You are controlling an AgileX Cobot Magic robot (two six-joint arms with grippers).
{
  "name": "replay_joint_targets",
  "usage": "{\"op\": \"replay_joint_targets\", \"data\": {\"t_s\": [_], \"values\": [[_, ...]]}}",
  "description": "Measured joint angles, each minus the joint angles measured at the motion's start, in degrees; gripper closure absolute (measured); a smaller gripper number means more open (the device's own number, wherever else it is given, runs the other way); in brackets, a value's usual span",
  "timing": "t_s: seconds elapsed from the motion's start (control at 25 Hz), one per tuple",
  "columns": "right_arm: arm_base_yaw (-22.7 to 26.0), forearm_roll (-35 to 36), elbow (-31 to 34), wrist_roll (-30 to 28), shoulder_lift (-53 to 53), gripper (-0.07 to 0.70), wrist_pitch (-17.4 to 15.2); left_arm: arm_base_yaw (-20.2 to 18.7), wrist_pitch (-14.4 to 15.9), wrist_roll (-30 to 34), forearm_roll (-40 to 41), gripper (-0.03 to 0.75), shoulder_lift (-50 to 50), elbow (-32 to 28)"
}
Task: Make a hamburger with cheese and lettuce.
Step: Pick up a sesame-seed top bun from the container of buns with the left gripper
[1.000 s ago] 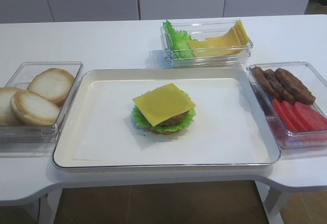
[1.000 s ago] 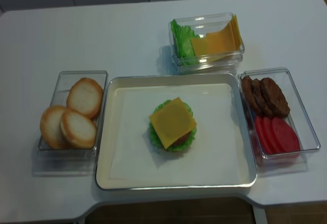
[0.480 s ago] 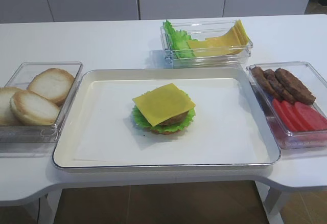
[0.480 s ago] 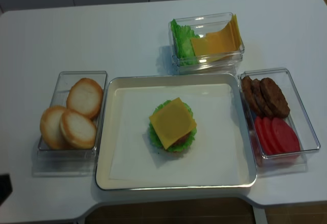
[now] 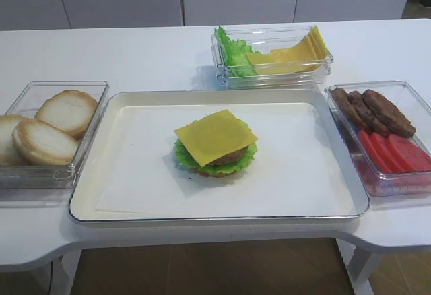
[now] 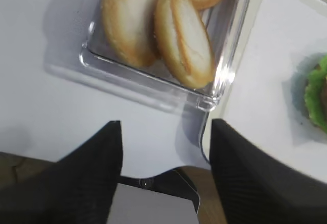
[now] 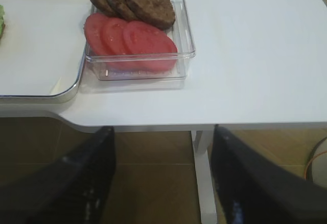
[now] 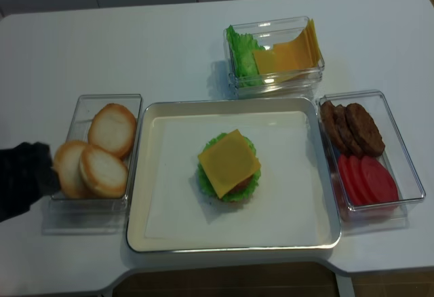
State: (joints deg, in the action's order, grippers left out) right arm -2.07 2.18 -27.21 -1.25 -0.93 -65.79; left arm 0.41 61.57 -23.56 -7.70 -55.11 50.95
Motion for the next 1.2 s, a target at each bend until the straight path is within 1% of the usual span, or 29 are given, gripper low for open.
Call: {"op": "replay_joint_targets", "data": {"t_s": [0.12, 0.28, 0.44, 0.68, 0.88, 0.96, 1.08, 1.2], "values": [[0.0, 0.0, 0.0, 0.0, 0.0, 0.181, 0.0, 0.0, -3.2, -2.4, -0.5, 0.316, -4.7, 0.0], [0.0, 0.0, 0.0, 0.0, 0.0, 0.181, 0.0, 0.0, -8.1, -3.2, -2.9, 0.316, -9.9, 0.0], [0.0, 0.0, 0.0, 0.0, 0.0, 0.181, 0.0, 0.0, -11.2, -3.3, -4.1, 0.316, -14.7, 0.0], [0.0, 0.0, 0.0, 0.0, 0.0, 0.181, 0.0, 0.0, -13.6, -3.4, -4.7, 0.316, -19.4, 0.0], [0.0, 0.0, 0.0, 0.0, 0.0, 0.181, 0.0, 0.0, -16.5, -3.7, -5.1, 0.316, -19.8, 0.1], [0.0, 0.0, 0.0, 0.0, 0.0, 0.181, 0.0, 0.0, -17.2, -3.8, -5.2, 0.316, -19.8, 0.2], [0.0, 0.0, 0.0, 0.0, 0.0, 0.181, 0.0, 0.0, -17.6, -3.8, -5.6, 0.316, -20.2, 0.4], [0.0, 0.0, 0.0, 0.0, 0.0, 0.181, 0.0, 0.0, -16.9, -3.8, -6.0, 0.316, -21.4, 0.4]]}}
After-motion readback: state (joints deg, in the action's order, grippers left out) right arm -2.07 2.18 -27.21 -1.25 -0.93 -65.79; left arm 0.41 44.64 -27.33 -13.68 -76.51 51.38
